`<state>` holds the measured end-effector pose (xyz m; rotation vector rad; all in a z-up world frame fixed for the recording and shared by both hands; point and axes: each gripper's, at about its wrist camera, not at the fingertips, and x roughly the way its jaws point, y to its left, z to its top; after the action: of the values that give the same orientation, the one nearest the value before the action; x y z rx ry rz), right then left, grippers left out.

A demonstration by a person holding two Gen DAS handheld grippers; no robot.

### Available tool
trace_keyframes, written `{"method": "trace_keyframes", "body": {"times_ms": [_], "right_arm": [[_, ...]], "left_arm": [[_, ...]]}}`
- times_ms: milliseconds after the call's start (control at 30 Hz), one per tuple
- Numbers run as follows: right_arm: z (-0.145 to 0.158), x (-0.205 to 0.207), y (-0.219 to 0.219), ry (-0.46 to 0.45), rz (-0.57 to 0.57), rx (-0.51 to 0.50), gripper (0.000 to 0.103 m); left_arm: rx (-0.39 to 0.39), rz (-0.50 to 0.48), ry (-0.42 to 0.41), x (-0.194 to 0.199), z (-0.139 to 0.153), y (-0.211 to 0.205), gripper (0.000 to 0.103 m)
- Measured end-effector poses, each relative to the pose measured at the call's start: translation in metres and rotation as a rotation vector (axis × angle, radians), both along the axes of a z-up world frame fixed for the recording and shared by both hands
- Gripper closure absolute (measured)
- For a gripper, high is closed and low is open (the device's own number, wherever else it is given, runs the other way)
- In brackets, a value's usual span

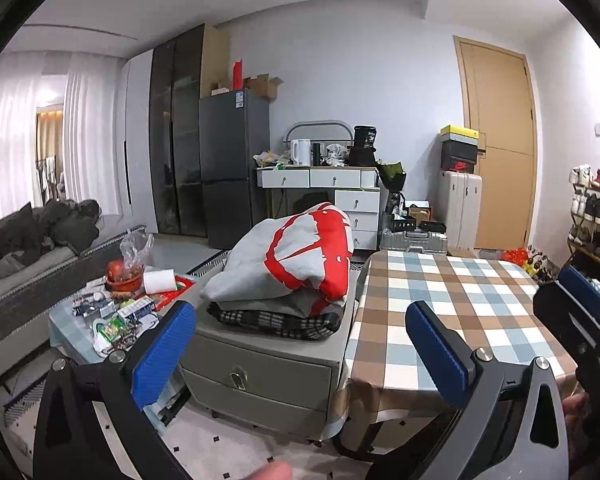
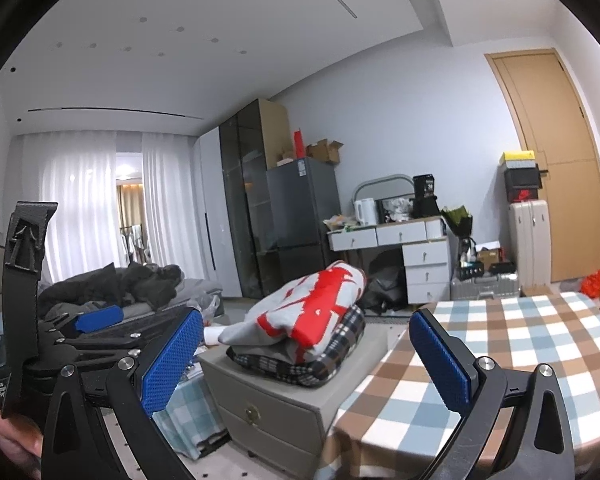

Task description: Fold large clothes

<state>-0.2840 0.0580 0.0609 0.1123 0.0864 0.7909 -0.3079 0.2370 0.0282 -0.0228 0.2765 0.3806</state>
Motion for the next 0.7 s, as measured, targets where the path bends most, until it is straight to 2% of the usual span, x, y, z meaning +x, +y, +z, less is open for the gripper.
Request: {"method": "trace_keyframes", "body": {"times_ms": [700], "right_arm": [[0.0001,0.0013,-0.0070,-0.005,-0.001,0.020,0.000]], "left_arm": [[-0.004,-0.050,0.015,0.0050,0.0046,-0.0036,0.001]]}}
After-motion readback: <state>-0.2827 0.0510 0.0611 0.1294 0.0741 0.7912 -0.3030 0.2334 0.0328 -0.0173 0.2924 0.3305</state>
